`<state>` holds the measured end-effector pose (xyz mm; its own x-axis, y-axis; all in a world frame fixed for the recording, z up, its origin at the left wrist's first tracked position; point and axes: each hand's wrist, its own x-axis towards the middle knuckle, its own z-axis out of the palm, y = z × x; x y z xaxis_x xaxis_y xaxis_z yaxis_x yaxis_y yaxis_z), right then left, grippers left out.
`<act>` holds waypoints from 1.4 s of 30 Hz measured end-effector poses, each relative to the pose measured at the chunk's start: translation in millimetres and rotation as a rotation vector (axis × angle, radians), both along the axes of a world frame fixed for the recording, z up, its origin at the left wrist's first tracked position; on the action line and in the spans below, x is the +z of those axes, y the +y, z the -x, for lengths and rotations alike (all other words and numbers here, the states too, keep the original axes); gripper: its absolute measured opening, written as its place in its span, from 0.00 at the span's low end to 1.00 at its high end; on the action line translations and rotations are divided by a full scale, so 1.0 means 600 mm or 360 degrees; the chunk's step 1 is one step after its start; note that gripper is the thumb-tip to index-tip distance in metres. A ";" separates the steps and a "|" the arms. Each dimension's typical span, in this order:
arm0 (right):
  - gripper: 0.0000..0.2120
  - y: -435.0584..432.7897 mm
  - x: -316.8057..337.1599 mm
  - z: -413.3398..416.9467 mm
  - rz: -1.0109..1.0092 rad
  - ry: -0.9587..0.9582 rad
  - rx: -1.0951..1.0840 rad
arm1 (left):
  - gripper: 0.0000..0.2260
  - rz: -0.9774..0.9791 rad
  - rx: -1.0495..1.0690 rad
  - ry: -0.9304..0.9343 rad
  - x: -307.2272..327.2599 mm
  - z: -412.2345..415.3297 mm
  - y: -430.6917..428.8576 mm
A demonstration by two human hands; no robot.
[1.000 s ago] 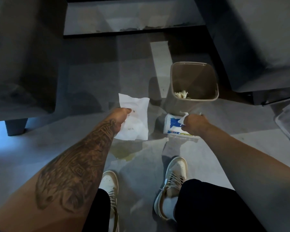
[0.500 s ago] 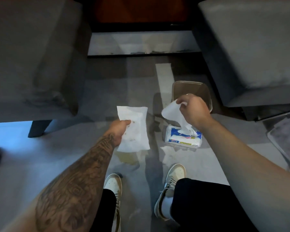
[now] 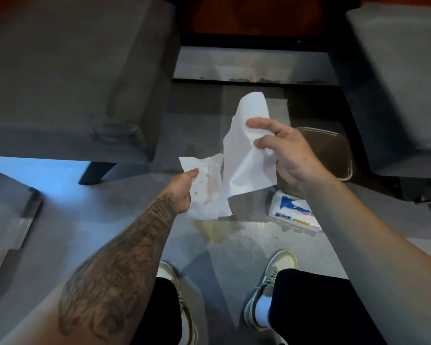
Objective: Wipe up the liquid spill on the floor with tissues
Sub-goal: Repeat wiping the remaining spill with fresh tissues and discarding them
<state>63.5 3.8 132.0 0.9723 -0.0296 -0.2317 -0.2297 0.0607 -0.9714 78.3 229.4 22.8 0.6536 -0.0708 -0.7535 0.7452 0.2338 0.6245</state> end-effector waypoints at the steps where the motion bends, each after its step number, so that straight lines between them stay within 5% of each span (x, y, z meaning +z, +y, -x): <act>1: 0.18 0.001 0.003 -0.003 -0.0142 0.0021 -0.0002 | 0.16 0.0047 0.0019 0.0009 0.001 -0.003 0.001; 6: 0.18 -0.001 -0.024 -0.011 -0.0231 0.0138 0.0014 | 0.15 0.0337 -0.0080 -0.0016 0.015 -0.012 0.002; 17: 0.16 0.022 -0.171 -0.018 0.0255 0.0358 -0.0065 | 0.40 0.0353 -0.0021 0.0084 -0.003 -0.017 0.036; 21: 0.17 0.037 -0.209 -0.022 0.0330 0.0403 -0.0036 | 0.23 0.0241 -0.0200 0.0069 -0.021 -0.015 0.048; 25: 0.34 0.042 -0.266 -0.019 0.0231 0.0796 -0.0062 | 0.16 0.0193 -0.0289 0.0084 -0.047 -0.019 0.052; 28: 0.28 0.046 -0.313 0.011 -0.0272 0.1144 0.0173 | 0.14 0.0187 -0.0304 0.0136 -0.084 -0.024 0.057; 33: 0.18 0.055 -0.407 0.049 -0.0312 0.1237 -0.0010 | 0.13 0.0056 -0.0323 0.0341 -0.185 -0.004 0.074; 35: 0.14 0.056 -0.436 0.055 -0.0148 0.1156 -0.0154 | 0.15 -0.0007 -0.0378 0.0348 -0.234 0.009 0.079; 39: 0.32 0.063 -0.519 0.062 0.0256 0.1237 -0.0203 | 0.12 -0.0184 -0.0408 0.0298 -0.318 0.024 0.071; 42: 0.32 0.070 -0.564 0.060 0.0365 0.1288 -0.0264 | 0.12 -0.0236 -0.0384 0.0302 -0.375 0.027 0.072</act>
